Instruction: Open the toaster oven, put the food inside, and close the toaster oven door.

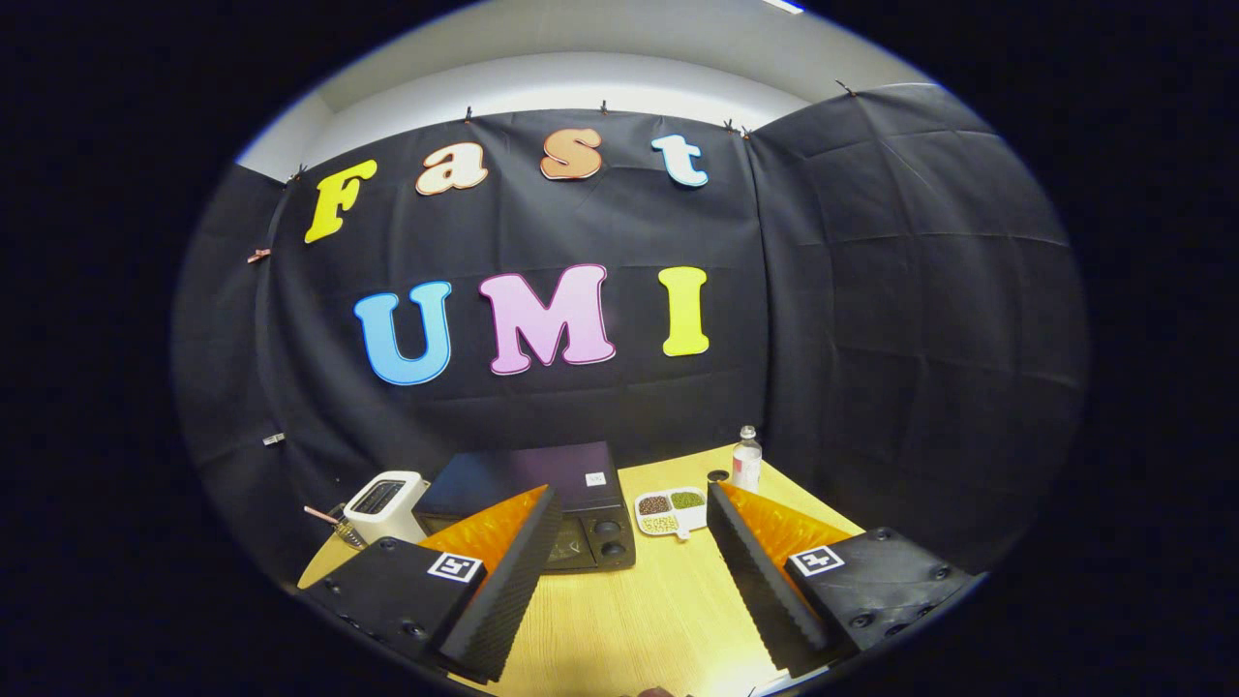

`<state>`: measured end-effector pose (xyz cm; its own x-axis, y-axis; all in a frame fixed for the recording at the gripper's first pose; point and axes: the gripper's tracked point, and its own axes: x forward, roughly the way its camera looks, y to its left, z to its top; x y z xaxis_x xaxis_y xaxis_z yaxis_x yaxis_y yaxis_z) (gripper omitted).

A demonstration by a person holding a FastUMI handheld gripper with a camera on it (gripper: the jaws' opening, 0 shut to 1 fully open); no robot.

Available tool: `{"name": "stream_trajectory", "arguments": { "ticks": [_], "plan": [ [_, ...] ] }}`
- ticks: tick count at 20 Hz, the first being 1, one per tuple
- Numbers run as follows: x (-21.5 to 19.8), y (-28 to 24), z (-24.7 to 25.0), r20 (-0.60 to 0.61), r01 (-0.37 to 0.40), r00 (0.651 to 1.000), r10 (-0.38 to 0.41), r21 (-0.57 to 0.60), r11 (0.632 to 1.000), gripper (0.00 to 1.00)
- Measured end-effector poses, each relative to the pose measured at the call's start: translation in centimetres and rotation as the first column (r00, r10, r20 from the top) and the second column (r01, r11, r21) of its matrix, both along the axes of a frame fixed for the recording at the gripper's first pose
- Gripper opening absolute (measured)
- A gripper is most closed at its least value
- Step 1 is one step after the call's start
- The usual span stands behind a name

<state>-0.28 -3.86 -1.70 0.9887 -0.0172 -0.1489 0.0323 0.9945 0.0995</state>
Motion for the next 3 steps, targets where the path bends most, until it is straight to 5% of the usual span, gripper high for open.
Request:
{"name": "stream_trajectory", "arguments": {
  "ticks": [3],
  "plan": [
    [0.14,0.72,-0.09,-0.009,-0.015,1.000,0.015,-0.001,1.000,0.99]
  ]
}}
